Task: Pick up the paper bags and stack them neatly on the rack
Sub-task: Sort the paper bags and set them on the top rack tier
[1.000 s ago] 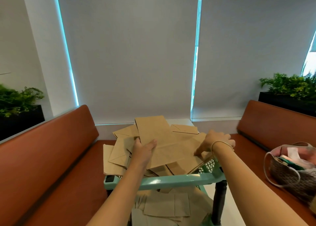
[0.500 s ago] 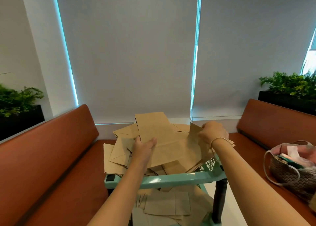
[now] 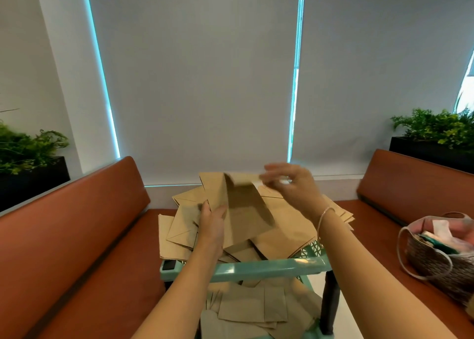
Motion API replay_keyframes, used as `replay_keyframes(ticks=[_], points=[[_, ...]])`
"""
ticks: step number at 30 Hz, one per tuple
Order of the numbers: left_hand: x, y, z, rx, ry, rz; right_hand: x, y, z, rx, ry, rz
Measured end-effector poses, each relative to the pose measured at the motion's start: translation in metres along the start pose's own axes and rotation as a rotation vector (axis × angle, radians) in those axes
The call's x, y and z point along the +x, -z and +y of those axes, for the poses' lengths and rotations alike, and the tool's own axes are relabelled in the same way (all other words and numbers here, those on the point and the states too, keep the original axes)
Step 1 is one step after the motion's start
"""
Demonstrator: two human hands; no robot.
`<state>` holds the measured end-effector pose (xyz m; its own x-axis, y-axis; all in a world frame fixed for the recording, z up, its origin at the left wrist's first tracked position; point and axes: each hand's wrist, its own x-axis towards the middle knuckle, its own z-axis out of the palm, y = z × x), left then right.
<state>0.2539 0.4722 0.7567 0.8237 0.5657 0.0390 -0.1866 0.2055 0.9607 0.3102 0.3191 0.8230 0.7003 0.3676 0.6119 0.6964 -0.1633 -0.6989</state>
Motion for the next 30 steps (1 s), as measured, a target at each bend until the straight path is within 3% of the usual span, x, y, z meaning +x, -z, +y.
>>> replay_keyframes(ticks=[2, 4, 14, 17, 20, 26, 30], points=[[-0.001, 0.0, 0.002, -0.019, -0.013, 0.007, -0.007, -0.003, 0.009, -0.044, -0.093, -0.243], [-0.001, 0.0, 0.002, -0.043, -0.038, 0.017, -0.014, -0.005, 0.016, -0.076, -0.165, -0.381], [0.001, 0.002, -0.002, -0.126, -0.005, -0.041, -0.019, -0.013, 0.019, -0.148, -0.247, -0.646], [-0.002, 0.0, 0.002, -0.206, -0.038, -0.041, -0.022, -0.011, 0.018, 0.182, -0.358, -0.442], [0.0, 0.0, 0.002, -0.28, -0.024, -0.023, -0.022, -0.02, 0.021, 0.263, -0.508, -0.173], [-0.003, -0.009, 0.005, -0.266, -0.028, 0.007, -0.022, -0.042, 0.012, 0.328, -0.543, -0.076], [-0.002, -0.009, 0.004, -0.237, -0.01, 0.013, -0.021, -0.043, 0.014, 0.183, -0.484, -0.097]])
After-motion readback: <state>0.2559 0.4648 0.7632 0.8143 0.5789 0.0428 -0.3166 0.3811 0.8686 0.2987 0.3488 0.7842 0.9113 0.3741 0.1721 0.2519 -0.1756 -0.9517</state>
